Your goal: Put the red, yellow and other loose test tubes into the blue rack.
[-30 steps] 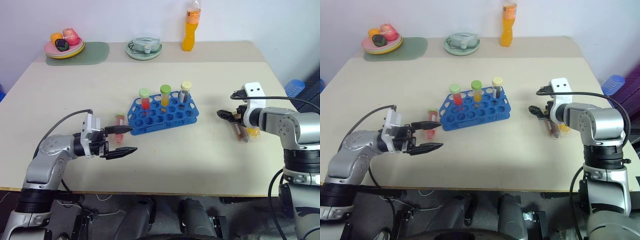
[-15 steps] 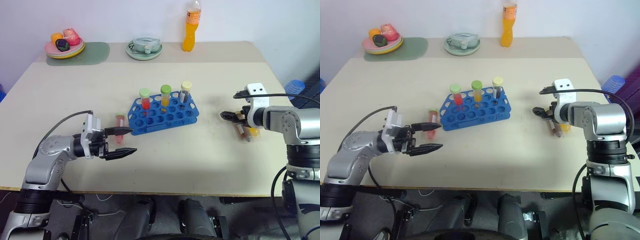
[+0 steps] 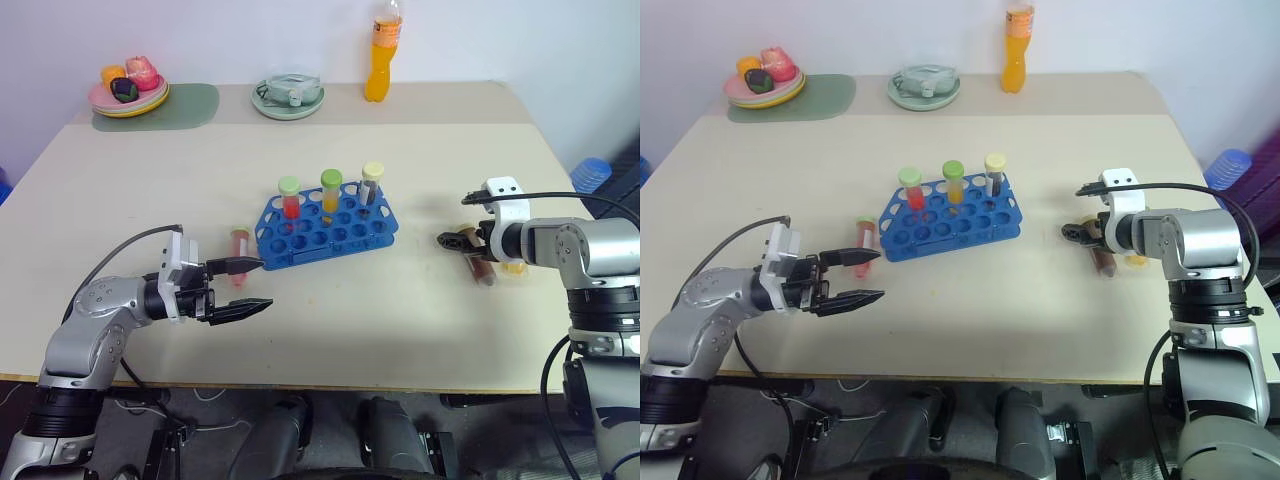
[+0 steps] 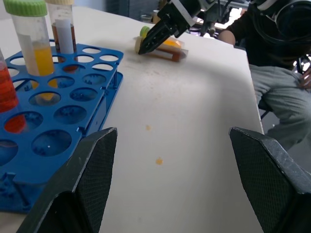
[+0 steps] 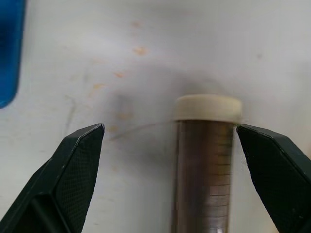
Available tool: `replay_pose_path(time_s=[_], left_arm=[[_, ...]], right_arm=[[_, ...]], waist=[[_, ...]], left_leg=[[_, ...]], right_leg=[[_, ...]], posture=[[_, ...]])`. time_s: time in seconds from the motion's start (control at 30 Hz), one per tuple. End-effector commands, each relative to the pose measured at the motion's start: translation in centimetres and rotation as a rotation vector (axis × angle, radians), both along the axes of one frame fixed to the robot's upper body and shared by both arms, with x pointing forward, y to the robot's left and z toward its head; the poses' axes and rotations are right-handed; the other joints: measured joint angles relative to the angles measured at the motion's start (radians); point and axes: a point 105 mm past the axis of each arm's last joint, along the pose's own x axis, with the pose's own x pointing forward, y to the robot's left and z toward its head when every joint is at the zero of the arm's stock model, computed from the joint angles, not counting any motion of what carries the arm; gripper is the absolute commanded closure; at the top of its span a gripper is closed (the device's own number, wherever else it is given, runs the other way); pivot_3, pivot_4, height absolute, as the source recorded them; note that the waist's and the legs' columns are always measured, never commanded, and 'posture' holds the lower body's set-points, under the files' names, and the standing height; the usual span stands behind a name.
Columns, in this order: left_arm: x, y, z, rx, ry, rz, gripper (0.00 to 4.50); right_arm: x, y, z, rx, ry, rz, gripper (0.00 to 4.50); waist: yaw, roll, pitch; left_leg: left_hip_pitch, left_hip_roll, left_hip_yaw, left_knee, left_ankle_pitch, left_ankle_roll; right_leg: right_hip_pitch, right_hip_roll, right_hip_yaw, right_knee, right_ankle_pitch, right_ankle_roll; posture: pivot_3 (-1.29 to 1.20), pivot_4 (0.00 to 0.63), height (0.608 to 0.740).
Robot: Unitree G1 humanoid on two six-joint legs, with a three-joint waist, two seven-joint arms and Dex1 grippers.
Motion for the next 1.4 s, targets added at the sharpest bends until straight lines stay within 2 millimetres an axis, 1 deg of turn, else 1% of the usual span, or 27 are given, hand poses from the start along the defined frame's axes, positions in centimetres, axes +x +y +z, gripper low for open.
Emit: replay_pose_path(time_s=[0.03,0.2,0.33,0.43,0.53,0.57,0.6,0.73,0.83,0.9,0.97,1.0,1.07,1.13,1.17,1.23,1.27,1.3,1.4], left_arm=[[-0.1,0.0,1.1,-0.005,-0.044,-0.007,0.75],[0.0,-0.1,1.2,-0.004,-0.046,-0.013,0.75],[-0.1,-0.2,1.1,-0.004,-0.043,-0.017,0.75],[-0.1,-0.3,1.1,-0.006,-0.041,-0.019,0.69],[-0.2,-0.3,1.1,-0.007,-0.038,-0.018,0.69],[-0.2,-0.3,1.1,-0.006,-0.037,-0.018,0.69],[-0.2,-0.3,1.1,-0.006,-0.036,-0.017,0.69],[-0.2,-0.2,1.0,-0.006,-0.036,-0.016,0.69],[-0.2,-0.1,1.0,-0.006,-0.036,-0.01,0.69],[-0.1,0.0,1.0,-0.008,-0.036,0.0,0.69],[0.1,0.2,1.0,-0.021,-0.032,0.021,0.69],[0.2,0.3,1.0,-0.025,-0.031,0.028,0.69],[0.2,0.5,0.9,-0.023,-0.028,0.037,0.69],[0.3,0.6,0.8,-0.027,-0.026,0.048,0.69],[0.3,0.6,0.7,-0.026,-0.025,0.051,0.69],[0.4,0.5,0.5,-0.026,-0.026,0.059,0.69],[0.5,0.5,0.5,-0.027,-0.027,0.063,0.69],[0.6,0.5,0.5,-0.031,-0.029,0.07,0.69],[1.0,0.2,0.5,-0.047,-0.035,0.089,0.69]], right_arm=[[0.0,0.2,0.8,-0.019,-0.025,0.02,0.0],[-0.7,-0.2,0.1,-0.078,0.035,0.053,0.0],[-1.2,0.2,-0.3,-0.104,0.066,0.099,0.0],[-1.5,0.6,-0.5,-0.115,0.076,0.133,0.92],[-1.5,1.2,-0.4,-0.114,0.077,0.161,2.37],[-1.5,1.4,-0.3,-0.111,0.076,0.169,2.97],[-1.5,1.6,-0.2,-0.11,0.075,0.183,3.4],[-1.7,2.4,0.3,-0.106,0.068,0.229,3.4],[-1.9,3.5,1.3,-0.079,0.048,0.29,3.4],[-2.2,5.2,2.7,-0.02,-0.016,0.379,3.4],[-3.2,7.6,4.6,0.089,-0.089,0.512,3.4],[-3.6,8.2,5.1,0.116,-0.11,0.551,3.4],[-4.9,10.9,7.0,0.24,-0.254,0.701,3.4],[-5.8,12.2,8.0,0.299,-0.35,0.776,3.4],[-5.8,12.8,8.4,0.315,-0.43,0.792,3.4],[-5.3,13.8,8.8,0.334,-0.597,0.784,3.4],[-5.2,14.0,8.9,0.339,-0.647,0.777,3.4],[-4.7,14.3,8.8,0.321,-0.734,0.762,3.4],[-2.9,14.7,7.4,0.256,-0.882,0.668,3.4]], waist=[[0.0,0.0,0.0],[0.0,0.0,0.0],[0.0,0.0,0.0],[-0.001,0.0,0.0],[-0.001,0.0,0.0],[0.0,0.0,0.0],[0.0,0.0,0.0],[-0.001,0.0,0.0],[0.0,0.0,0.0],[0.0,0.0,0.0],[0.0,0.0,0.0],[0.0,0.0,0.0],[-0.001,-0.001,0.0],[0.001,0.0,0.0],[0.001,0.0,0.0],[0.001,-0.001,0.0],[0.002,-0.001,0.0],[0.002,-0.001,0.0],[0.0,-0.001,0.0]], left_leg=[[0.0,0.0,0.0,0.0,0.0,0.0],[0.0,0.0,0.0,0.0,0.0,0.0],[0.0,0.0,0.0,0.0,0.0,0.0],[0.0,0.0,0.0,0.0,0.0,0.0],[0.0,0.0,0.0,0.0,0.0,0.0],[0.0,0.0,0.0,0.0,0.0,0.0],[0.0,0.0,0.0,0.0,0.0,0.0],[0.0,0.0,0.0,0.0,0.0,0.0],[0.0,0.0,0.0,0.0,0.0,0.0],[0.0,0.0,0.0,0.0,0.0,0.0],[-0.001,0.0,0.0,0.0,0.0,0.0],[-0.002,0.0,0.0,0.0,0.0,0.0],[-0.003,0.0,0.0,0.0,0.0,0.0],[-0.003,0.0,0.0,0.0,0.0,0.0],[-0.003,0.0,0.0,0.0,0.0,0.0],[-0.003,0.0,0.0,0.0,0.0,0.001],[-0.003,0.0,0.0,0.001,0.0,0.001],[-0.003,0.0,0.0,0.002,0.0,0.001],[-0.002,0.0,0.0,0.002,0.0,0.0]], right_leg=[[0.0,0.0,0.0,0.0,0.0,0.0],[0.0,0.0,0.0,0.0,0.0,0.0],[0.0,0.0,0.0,0.0,0.0,0.0],[0.0,0.0,0.0,0.0,0.0,0.0],[0.0,0.0,0.0,0.0,0.0,0.0],[0.0,0.0,0.0,0.0,0.0,0.0],[0.0,0.0,0.0,0.0,0.0,0.0],[0.0,0.0,0.0,0.0,0.0,0.0],[0.0,0.0,0.0,0.0,0.0,0.0],[0.0,0.0,0.0,0.0,0.0,0.0],[-0.001,0.0,0.0,0.0,0.0,0.0],[-0.002,0.0,0.0,0.0,0.0,0.0],[-0.003,0.0,0.0,-0.001,0.0,0.0],[-0.002,0.0,0.0,-0.001,0.0,0.0],[-0.002,0.0,0.0,-0.001,0.0,0.0],[-0.002,0.0,0.0,-0.001,0.0,0.0],[-0.002,0.0,0.0,-0.001,0.0,0.0],[-0.001,0.0,0.0,-0.001,0.001,0.001],[-0.001,0.001,0.0,-0.001,0.001,0.001]], posture=[[0.0,0.15,0.74],[0.0,0.15,0.74],[0.0,0.15,0.74],[0.0,0.15,0.74],[0.0,0.15,0.74],[0.0,0.15,0.74],[0.0,0.15,0.74],[0.0,0.15,0.74],[0.0,0.15,0.74],[0.0,0.15,0.74],[0.0,0.15,0.74],[0.0,0.15,0.74],[0.0,0.15,0.74],[0.0,0.15,0.74],[0.0,0.15,0.74],[0.0,0.15,0.74],[0.0,0.15,0.74],[0.0,0.15,0.74],[0.0,0.15,0.74]])
